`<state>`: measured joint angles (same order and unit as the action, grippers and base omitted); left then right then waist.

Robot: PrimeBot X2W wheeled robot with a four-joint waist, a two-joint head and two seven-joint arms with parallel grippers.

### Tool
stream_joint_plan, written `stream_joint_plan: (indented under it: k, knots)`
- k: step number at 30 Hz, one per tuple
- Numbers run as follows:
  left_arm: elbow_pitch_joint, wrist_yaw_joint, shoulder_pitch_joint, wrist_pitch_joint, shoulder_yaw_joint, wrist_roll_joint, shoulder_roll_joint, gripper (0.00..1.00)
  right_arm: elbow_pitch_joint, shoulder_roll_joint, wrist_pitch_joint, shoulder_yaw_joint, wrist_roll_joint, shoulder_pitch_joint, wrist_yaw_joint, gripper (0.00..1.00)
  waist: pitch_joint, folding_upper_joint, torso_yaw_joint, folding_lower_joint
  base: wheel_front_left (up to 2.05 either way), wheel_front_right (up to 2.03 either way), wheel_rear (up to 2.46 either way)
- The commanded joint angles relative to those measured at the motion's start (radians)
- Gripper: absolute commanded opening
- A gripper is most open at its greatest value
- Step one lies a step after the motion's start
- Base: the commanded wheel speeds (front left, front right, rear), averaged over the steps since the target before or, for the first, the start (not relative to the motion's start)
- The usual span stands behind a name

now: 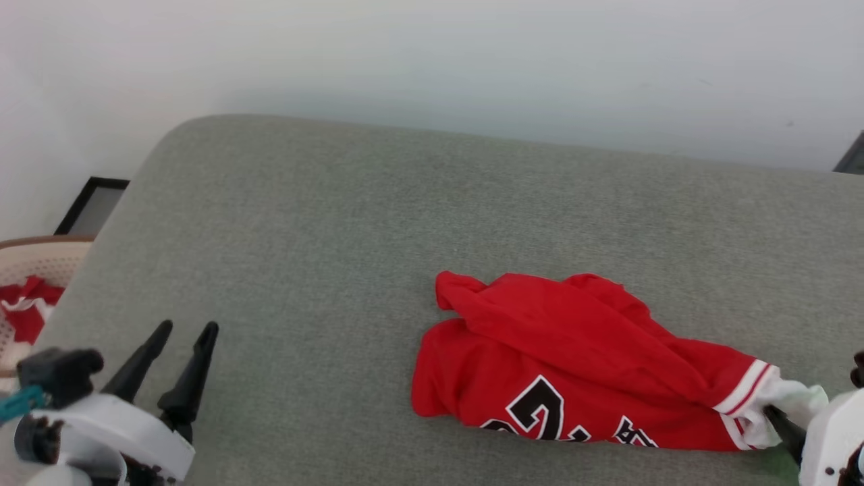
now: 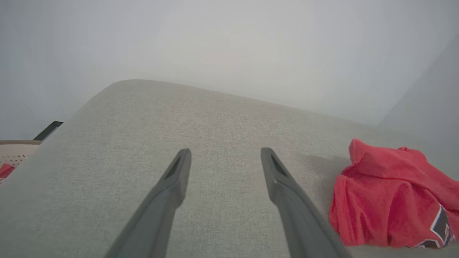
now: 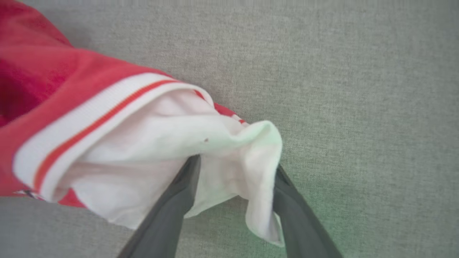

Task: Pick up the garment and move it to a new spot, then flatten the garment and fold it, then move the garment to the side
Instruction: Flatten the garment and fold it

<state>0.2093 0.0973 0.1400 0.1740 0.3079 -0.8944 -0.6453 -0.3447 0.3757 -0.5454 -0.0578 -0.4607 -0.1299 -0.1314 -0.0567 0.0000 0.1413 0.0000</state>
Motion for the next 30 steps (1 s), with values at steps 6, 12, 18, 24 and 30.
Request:
stream_joint_plan:
  k: [6, 12, 18, 24, 30]
  knots:
    - [-0.059, 0.016, 0.073, -0.14, 0.036, -0.036, -0.048, 1.0, 0.114, -0.026, 0.018, -0.019, -0.008, 0.018, 0.001, 1.0, 0.019, 0.0, -0.058, 0.0, 0.0, 0.0, 0.0]
    - [-0.105, 0.023, 0.172, -0.298, 0.085, -0.061, -0.083, 1.0, 0.219, -0.096, 0.085, -0.058, 0.045, 0.042, 0.001, 1.0, 0.035, 0.0, -0.123, 0.0, 0.0, 0.0, 0.0]
    - [-0.119, 0.016, 0.276, -0.488, 0.151, -0.098, -0.073, 1.0, 0.299, -0.181, 0.206, -0.084, 0.127, 0.041, 0.001, 1.0, 0.028, 0.0, -0.191, 0.0, 0.0, 0.0, 0.0]
    - [-0.103, 0.006, 0.372, -0.64, 0.213, -0.123, -0.035, 1.0, 0.332, -0.244, 0.301, -0.068, 0.176, 0.02, 0.001, 1.0, 0.0, 0.0, -0.244, 0.0, 0.0, 0.0, 0.0]
    - [-0.071, -0.021, 0.422, -0.775, 0.26, -0.179, 0.016, 1.0, 0.322, -0.278, 0.358, -0.046, 0.188, 0.002, 0.001, 1.0, -0.039, 0.0, -0.278, 0.0, 0.0, 0.0, 0.0]
